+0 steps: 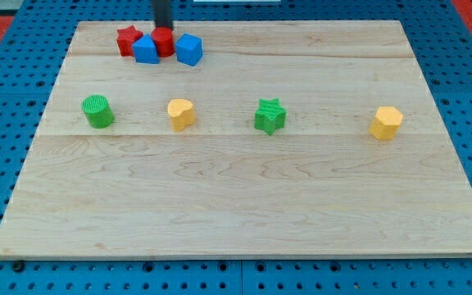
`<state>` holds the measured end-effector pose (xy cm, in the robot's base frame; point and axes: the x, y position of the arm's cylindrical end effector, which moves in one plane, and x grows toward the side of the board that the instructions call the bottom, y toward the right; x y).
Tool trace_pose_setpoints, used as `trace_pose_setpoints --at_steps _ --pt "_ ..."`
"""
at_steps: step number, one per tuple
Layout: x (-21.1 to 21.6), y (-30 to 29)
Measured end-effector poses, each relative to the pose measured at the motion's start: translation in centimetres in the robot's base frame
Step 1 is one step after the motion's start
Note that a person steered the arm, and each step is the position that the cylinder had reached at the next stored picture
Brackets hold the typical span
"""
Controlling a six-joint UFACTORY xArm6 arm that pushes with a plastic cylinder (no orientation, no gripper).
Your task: Move the red circle closer to the yellow heart
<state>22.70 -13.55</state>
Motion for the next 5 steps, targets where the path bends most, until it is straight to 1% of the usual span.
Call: trace_pose_setpoints --at_steps 1,2,3,4,5 --pt "4.4 -0.3" --pt "7.0 -2.0" --pt "6.5 2.1" --pt "7.5 4.7" --pt "9.3 11.1"
